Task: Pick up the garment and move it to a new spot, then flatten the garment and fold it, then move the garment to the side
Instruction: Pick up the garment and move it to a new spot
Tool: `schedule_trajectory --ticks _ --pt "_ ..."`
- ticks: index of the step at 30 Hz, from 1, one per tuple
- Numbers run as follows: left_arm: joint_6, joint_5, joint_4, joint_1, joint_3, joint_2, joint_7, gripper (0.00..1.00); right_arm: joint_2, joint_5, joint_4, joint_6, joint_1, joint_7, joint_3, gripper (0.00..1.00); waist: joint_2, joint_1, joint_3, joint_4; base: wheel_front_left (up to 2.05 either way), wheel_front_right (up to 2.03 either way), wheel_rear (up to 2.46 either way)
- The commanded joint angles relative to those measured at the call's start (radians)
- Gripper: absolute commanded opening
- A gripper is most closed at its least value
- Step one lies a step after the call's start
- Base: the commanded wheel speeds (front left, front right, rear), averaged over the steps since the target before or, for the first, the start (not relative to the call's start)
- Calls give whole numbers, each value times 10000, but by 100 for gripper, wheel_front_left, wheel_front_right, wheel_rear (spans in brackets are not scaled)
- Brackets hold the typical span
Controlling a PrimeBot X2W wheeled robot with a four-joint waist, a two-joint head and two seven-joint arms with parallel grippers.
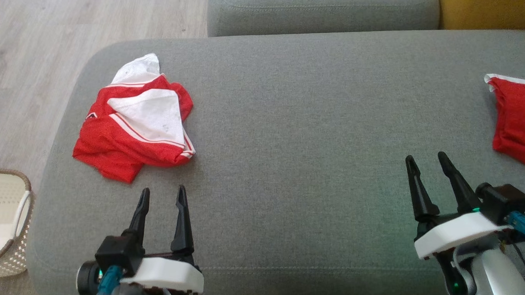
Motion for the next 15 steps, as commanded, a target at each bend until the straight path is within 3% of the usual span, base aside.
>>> schedule_trajectory --ticks 1,15 --pt "61 -28 -292 -426 260 -42 -55 100 41 7 -350 -2 -303 -93 197 100 -1 1 19 -4 0 0 0" --pt "134 -28 -264 -498 198 -43 -55 100 76 4 -287 -2 -257 -93 223 100 -1 1 42 0 0 0 0"
